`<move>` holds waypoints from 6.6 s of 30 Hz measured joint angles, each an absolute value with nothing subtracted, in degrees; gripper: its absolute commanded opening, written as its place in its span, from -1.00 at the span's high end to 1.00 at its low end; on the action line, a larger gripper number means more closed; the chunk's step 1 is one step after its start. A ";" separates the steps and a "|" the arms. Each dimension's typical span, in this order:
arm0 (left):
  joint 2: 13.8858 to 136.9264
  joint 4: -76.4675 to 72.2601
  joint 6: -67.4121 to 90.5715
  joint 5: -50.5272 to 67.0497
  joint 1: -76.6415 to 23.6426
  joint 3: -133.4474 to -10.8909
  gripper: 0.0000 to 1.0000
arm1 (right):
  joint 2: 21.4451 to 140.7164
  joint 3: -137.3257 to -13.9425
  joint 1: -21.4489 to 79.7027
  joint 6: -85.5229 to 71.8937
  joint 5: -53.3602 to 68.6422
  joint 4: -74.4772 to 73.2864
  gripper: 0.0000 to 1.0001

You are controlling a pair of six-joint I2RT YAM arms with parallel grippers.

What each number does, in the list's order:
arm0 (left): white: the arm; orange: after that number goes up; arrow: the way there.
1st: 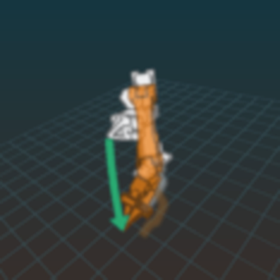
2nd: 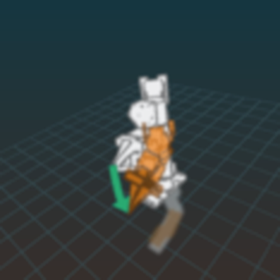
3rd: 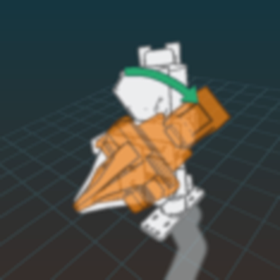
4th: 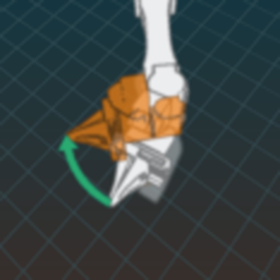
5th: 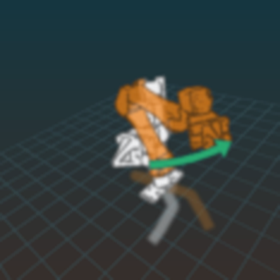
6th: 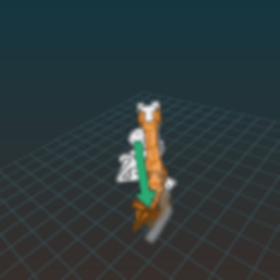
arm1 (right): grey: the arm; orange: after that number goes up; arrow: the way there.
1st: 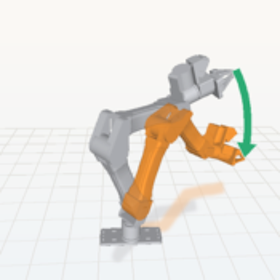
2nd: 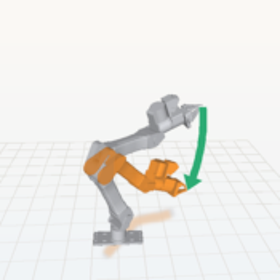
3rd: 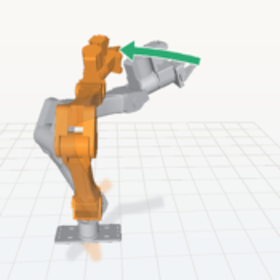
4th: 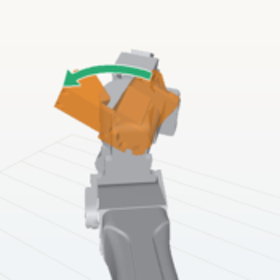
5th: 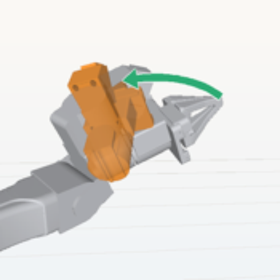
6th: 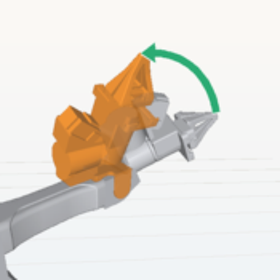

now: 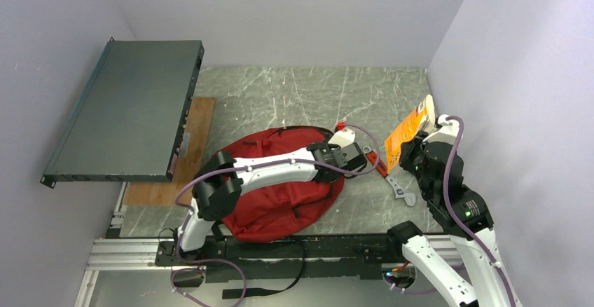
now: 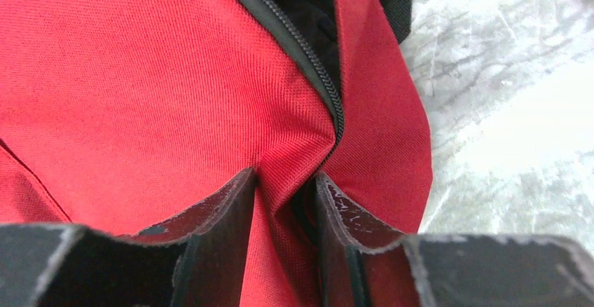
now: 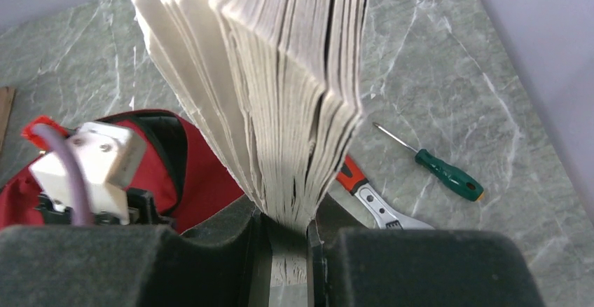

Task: Pack the student bag
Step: Place the book in the student bag, then zip the student bag at the center of the board.

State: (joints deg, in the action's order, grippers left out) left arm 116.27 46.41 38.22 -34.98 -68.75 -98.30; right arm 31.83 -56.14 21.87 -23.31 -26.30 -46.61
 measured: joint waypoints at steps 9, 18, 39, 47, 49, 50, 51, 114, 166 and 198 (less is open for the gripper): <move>99.88 35.77 35.07 -28.64 -67.20 -85.08 0.82 | 32.10 -54.57 21.85 -22.98 -20.40 -46.50 1.00; 94.67 26.44 34.50 -19.44 -63.92 -75.94 1.00 | 34.13 -54.57 21.82 -22.85 -13.08 -45.67 1.00; 60.01 0.25 28.25 -20.27 -63.72 -45.21 1.00 | 67.29 -55.42 20.82 -29.69 45.47 -29.41 1.00; 57.19 -0.45 26.61 -20.43 -63.92 -45.19 1.00 | 72.77 -51.24 20.78 -30.63 51.96 -24.88 1.00; 57.01 -0.64 26.33 -20.43 -64.10 -45.19 1.00 | 73.73 -49.91 20.78 -31.64 53.69 -22.85 1.00; 57.01 -0.64 26.17 -20.43 -64.12 -45.19 1.00 | 74.61 -49.63 20.80 -31.97 54.68 -21.89 1.00; 57.01 -0.64 26.02 -20.38 -64.12 -45.19 1.00 | 75.53 -49.52 20.93 -32.34 55.57 -20.78 1.00; 56.07 -0.97 25.78 -20.60 -64.49 -44.58 1.00 | 98.45 -57.21 26.68 -32.71 55.59 -2.74 0.42; 32.42 16.32 27.66 -19.16 -58.28 -45.58 -0.83 | 93.38 -70.35 37.34 11.25 16.03 -13.45 -0.26; 26.85 22.22 25.10 -20.91 -58.15 -43.29 -0.95 | 108.53 -78.96 39.86 43.48 27.73 -8.95 0.45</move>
State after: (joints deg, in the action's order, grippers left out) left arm 26.85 22.22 25.10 -20.91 -58.15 -43.29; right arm 108.53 -78.96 39.86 43.48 27.73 -8.95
